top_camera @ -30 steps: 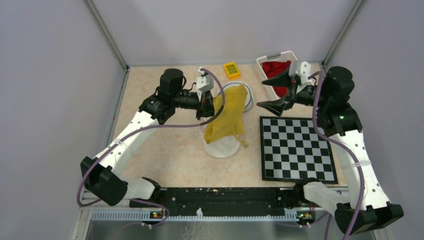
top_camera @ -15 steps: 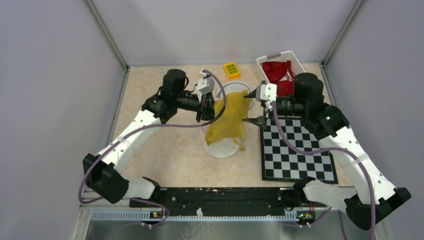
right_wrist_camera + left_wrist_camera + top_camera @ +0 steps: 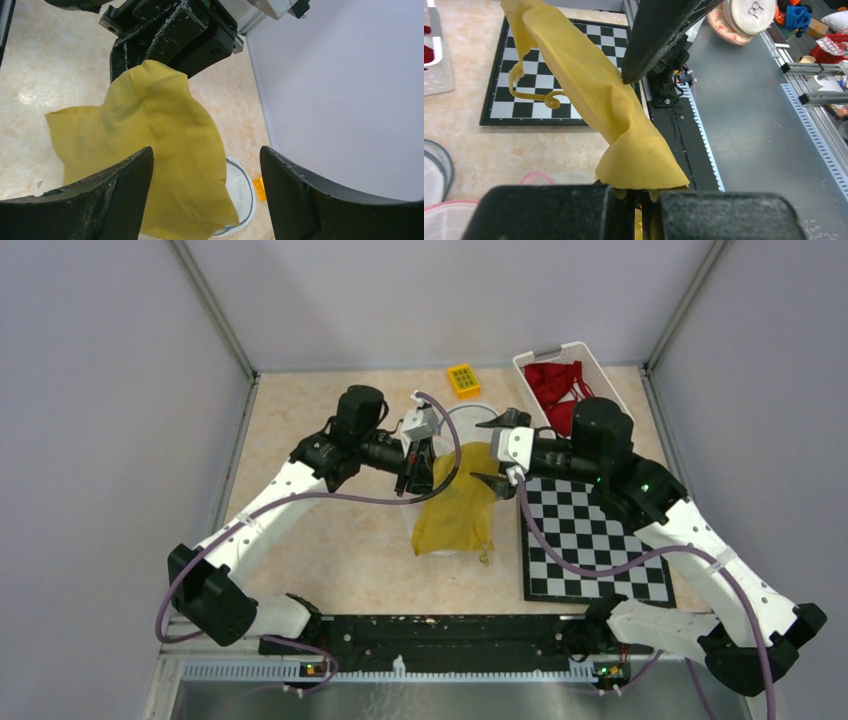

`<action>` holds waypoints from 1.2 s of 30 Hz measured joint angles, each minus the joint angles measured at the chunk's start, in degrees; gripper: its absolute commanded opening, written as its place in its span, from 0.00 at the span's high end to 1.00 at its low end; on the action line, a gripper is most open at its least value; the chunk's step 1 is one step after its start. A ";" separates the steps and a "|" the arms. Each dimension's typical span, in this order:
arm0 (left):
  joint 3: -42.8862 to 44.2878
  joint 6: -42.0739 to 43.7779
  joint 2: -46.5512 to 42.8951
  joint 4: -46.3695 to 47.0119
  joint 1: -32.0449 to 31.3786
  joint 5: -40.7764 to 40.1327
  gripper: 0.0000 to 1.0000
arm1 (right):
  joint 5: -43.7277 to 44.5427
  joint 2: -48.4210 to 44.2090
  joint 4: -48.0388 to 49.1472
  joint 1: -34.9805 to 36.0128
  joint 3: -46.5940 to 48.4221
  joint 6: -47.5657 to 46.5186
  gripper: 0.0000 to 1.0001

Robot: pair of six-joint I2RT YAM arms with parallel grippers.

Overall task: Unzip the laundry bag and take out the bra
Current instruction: Place the bra in the bin.

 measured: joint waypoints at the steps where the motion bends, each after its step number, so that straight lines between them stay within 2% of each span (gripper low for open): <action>1: 0.00 0.26 0.00 -0.44 -0.20 0.26 1.00 | 0.07 0.00 -0.07 0.13 0.00 -0.35 0.24; 7: 0.02 1.55 0.00 -1.64 -0.46 0.72 1.00 | -3.30 0.63 -3.08 0.20 0.09 -0.94 0.28; 8: 0.07 1.68 0.00 -1.66 -0.46 0.72 1.00 | -3.96 0.90 -3.96 0.20 0.11 -0.94 0.31; 11: 0.66 2.25 0.39 -1.95 -0.46 0.74 1.00 | -5.01 1.90 -6.88 0.20 0.55 -1.01 0.47; 13: 1.14 2.97 0.72 -2.56 -0.46 0.72 1.00 | -4.94 2.58 -8.04 0.20 1.18 -1.16 0.65; 19: 2.08 6.21 0.76 -5.88 -0.52 0.52 1.00 | -3.74 2.78 -9.11 0.20 2.99 -1.55 1.00; 28: 2.40 11.15 0.74 -8.59 -0.57 -2.21 0.99 | -0.02 2.80 -8.85 0.37 4.74 -0.74 1.00; 29: 2.40 11.52 0.74 -8.59 -0.57 -2.54 0.93 | 0.07 2.80 -9.14 0.39 5.05 -0.72 1.00; 32: 2.40 12.41 0.74 -8.68 -0.57 -3.17 0.64 | 0.68 2.78 -8.92 0.50 5.53 -0.44 1.00; 33: 2.40 12.61 0.74 -8.79 -0.57 -3.45 0.45 | 1.38 2.78 -8.83 0.50 5.66 -0.35 1.00; 34: 2.40 12.76 0.74 -8.92 -0.57 -3.80 0.32 | 2.23 2.78 -8.50 0.50 5.70 -0.22 1.00; 36: 2.40 12.55 0.74 -9.11 -0.52 -4.70 0.19 | 3.56 2.78 -7.87 0.48 5.70 -0.22 1.00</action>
